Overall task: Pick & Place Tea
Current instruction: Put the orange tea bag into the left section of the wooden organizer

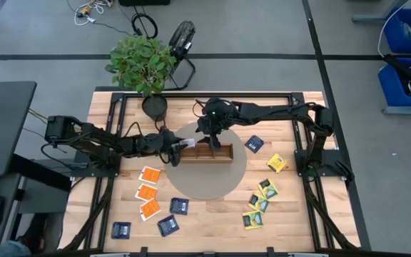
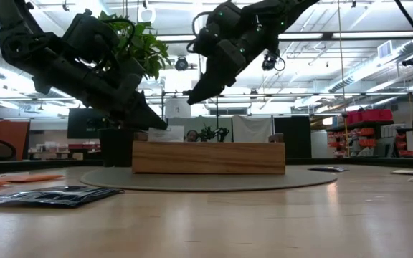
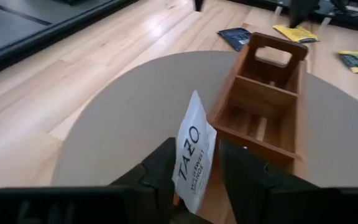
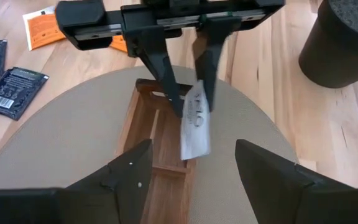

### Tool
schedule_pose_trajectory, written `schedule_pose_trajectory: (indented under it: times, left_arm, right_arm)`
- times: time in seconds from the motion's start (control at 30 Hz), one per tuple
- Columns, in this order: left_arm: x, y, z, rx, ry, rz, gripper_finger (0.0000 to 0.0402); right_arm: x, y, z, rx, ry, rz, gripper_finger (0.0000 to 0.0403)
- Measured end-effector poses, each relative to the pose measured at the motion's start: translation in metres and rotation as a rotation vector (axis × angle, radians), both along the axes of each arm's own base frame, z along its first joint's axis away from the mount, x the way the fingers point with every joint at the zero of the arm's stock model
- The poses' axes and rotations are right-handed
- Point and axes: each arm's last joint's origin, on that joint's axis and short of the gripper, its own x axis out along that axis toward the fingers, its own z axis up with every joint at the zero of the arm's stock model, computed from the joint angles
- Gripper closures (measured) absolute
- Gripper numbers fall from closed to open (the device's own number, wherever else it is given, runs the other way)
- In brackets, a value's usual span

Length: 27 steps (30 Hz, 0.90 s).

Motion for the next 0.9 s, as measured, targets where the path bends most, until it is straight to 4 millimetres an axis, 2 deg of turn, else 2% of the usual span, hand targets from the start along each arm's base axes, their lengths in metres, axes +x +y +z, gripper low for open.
schedule_pose_trajectory:
  times: [0.23, 0.53, 0.9]
  left_arm:
    - [-0.001, 0.003, 0.0, 0.084, 0.027, 0.041, 0.0217]
    - [-0.003, 0.016, 0.002, 0.119, 0.032, 0.109, 0.0163]
    - [-0.003, 0.017, 0.008, 0.189, 0.015, 0.137, 0.0147]
  right_arm:
    - [0.001, 0.004, 0.0, -0.004, -0.001, 0.015, 0.0163]
    - [0.001, 0.004, 0.0, -0.005, -0.002, 0.017, 0.0163]
    - [0.0, 0.005, -0.001, 0.0, 0.017, 0.017, 0.0163]
